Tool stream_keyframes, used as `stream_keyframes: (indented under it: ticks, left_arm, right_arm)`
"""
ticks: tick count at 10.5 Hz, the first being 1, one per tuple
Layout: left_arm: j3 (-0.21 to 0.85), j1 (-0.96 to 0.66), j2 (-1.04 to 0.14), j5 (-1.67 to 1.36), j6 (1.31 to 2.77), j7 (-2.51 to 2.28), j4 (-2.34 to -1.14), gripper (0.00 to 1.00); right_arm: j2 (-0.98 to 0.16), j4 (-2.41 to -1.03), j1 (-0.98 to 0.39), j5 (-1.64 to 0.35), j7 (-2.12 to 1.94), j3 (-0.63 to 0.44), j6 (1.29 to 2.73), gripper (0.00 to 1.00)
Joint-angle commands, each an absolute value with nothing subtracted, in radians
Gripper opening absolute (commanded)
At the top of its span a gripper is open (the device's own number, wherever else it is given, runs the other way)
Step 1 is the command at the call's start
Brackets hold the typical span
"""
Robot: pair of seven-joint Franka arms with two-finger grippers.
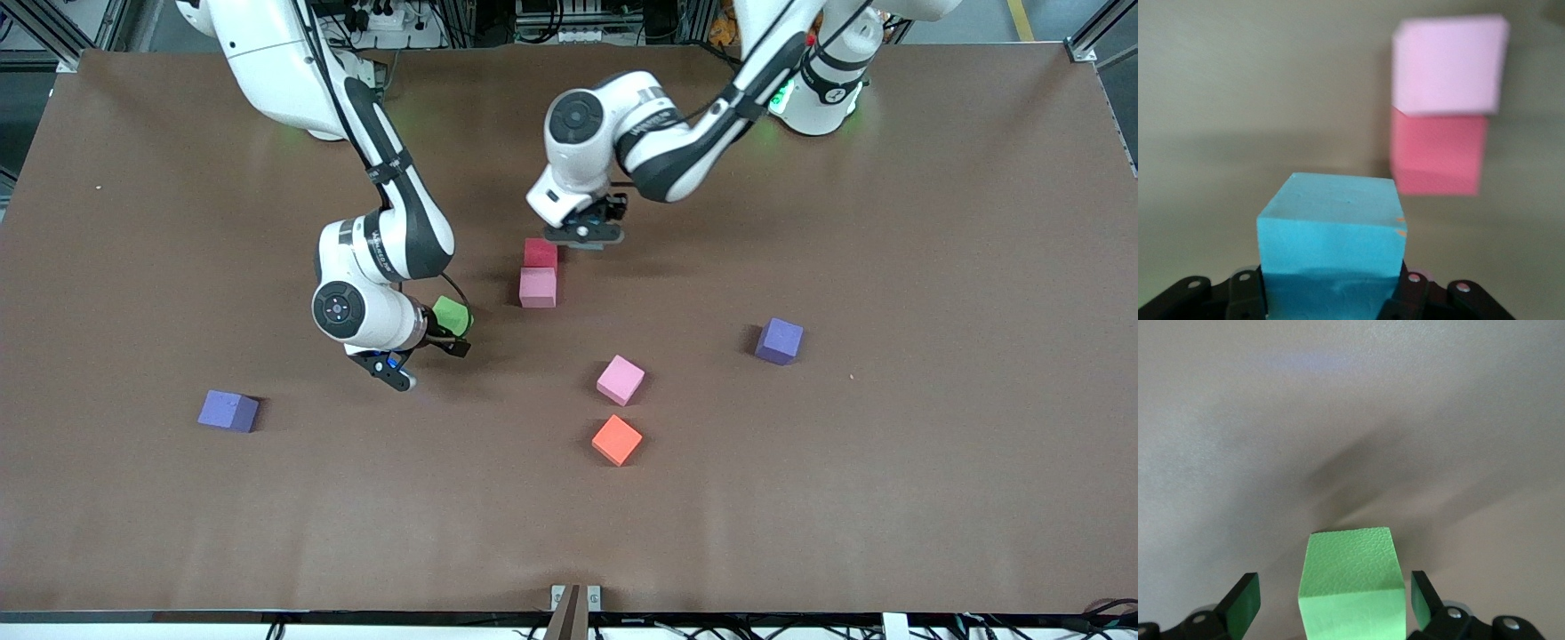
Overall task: Arrange blocks into number 1
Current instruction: 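Place the cyan cube beside the red cube with the left gripper and release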
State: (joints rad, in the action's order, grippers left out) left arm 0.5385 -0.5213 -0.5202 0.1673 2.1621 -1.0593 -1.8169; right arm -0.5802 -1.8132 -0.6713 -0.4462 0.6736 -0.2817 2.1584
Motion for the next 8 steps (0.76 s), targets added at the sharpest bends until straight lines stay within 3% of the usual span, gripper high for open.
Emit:
stream_keyframes:
  ticks: [1, 6, 8]
  left_arm:
    - [0.529, -0.621, -0.673, 0.187, 2.137, -1.089, -1.666, 0.0]
    - [0.468, -0.729, -0.739, 0.19, 2.158, -1.11, -1.655, 0.0]
    - [0.445, -0.739, -0.761, 0.187, 2.175, -1.124, -1.635, 0.0]
  right_arm:
    - [-0.565, -1.841, -0.678, -0.462, 0.623, -0.288, 2.164, 1.0]
    - [-0.581, -1.842, -0.698, -0.462, 0.601, -0.285, 2.169, 1.0]
    - [-0.591, -1.845, -0.698, -0.462, 0.591, -0.284, 2.181, 0.95]
